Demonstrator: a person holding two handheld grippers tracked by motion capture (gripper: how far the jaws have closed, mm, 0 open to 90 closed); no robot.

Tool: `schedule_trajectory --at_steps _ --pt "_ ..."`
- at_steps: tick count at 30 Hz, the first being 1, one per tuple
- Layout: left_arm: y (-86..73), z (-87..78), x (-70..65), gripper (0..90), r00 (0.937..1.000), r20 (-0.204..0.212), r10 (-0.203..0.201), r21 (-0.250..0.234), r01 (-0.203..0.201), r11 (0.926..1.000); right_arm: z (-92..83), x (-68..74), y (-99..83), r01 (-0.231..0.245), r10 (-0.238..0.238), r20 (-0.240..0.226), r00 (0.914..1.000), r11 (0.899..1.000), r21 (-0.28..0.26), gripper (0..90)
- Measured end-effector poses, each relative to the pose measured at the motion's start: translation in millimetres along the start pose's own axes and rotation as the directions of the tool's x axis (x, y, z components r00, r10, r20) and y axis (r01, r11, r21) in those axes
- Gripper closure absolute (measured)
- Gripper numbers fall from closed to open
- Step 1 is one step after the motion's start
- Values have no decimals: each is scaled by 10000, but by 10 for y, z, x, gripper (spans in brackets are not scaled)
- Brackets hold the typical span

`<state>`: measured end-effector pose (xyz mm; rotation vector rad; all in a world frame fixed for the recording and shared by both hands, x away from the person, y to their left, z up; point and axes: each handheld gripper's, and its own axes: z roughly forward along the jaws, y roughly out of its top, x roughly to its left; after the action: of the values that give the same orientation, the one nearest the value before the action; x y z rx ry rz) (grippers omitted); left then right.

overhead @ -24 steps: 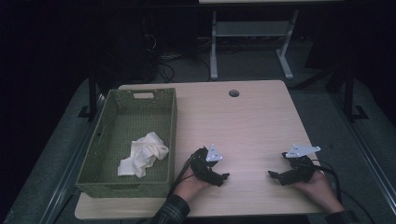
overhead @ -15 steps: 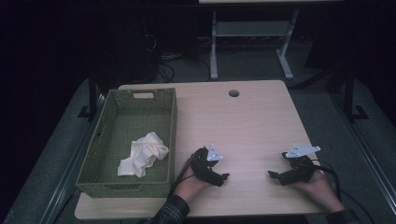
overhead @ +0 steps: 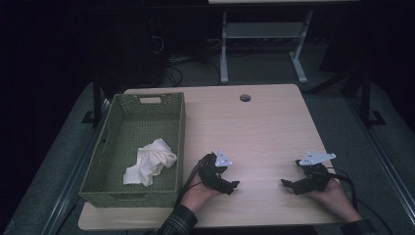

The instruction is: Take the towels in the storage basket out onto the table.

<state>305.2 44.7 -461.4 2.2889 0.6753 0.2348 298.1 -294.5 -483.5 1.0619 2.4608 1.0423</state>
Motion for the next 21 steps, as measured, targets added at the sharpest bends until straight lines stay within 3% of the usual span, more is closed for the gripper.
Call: schedule_trajectory --at_steps 10,14,21 --pt "66 -87 6 132 9999 -68 -136 -193 135 9997 0 0 0 -1 1 4 10000 10000 -1 28" --pt "88 -94 -5 132 9999 -140 -88 -3 88 10000 0 0 0 1 -1 4 10000 10000 0 28" --pt "153 -144 -14 131 9998 -171 -139 -98 138 9999 0 0 0 -1 1 2 10000 10000 0 28"
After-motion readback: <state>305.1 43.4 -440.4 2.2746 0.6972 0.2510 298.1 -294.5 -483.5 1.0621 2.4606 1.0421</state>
